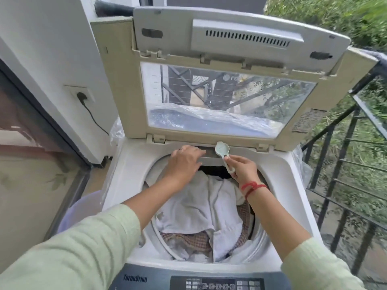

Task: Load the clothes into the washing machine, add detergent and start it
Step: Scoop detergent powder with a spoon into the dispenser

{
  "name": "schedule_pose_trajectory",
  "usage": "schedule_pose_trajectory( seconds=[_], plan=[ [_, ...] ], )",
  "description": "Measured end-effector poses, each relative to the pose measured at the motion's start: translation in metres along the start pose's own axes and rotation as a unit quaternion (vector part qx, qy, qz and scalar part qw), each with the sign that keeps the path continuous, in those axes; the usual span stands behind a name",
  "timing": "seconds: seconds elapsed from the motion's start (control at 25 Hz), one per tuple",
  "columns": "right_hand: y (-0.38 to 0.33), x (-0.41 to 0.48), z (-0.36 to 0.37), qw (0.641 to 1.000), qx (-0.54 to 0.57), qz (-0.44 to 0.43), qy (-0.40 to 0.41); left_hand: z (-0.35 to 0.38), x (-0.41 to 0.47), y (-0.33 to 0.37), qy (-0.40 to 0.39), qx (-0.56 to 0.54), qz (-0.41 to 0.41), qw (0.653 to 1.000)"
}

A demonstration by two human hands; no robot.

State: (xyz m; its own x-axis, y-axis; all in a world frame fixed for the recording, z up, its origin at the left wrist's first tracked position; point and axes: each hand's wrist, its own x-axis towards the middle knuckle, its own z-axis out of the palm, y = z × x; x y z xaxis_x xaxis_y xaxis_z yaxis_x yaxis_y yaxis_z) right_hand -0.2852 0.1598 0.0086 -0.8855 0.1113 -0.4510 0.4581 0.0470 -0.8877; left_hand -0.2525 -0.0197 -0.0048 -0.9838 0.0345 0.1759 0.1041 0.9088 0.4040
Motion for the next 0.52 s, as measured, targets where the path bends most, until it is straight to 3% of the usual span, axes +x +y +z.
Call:
schedule_pose_trajectory(
  seconds=[0.12, 0.28, 0.36, 0.52],
  plan=[
    [-0.002, 0.001, -0.004, 1.000, 0.020, 0.004, -0.015, 0.016, 0.023, 0.006, -0.054, 0.062, 0.018, 0.996],
    [0.002, 0.007, -0.011, 1.000, 0.003, -0.017, -0.019, 0.031, 0.012, -0.005, 0.086, -0.075, -0.065, 0.991],
    [0.006, 0.011, -0.011, 0.999, -0.004, -0.022, -0.026, 0.035, 0.004, -0.006, 0.123, -0.211, -0.167, 0.955],
    [0.012, 0.016, -0.009, 0.999, 0.006, -0.022, -0.035, 0.046, 0.009, 0.004, 0.111, -0.388, -0.351, 0.845]
  ],
)
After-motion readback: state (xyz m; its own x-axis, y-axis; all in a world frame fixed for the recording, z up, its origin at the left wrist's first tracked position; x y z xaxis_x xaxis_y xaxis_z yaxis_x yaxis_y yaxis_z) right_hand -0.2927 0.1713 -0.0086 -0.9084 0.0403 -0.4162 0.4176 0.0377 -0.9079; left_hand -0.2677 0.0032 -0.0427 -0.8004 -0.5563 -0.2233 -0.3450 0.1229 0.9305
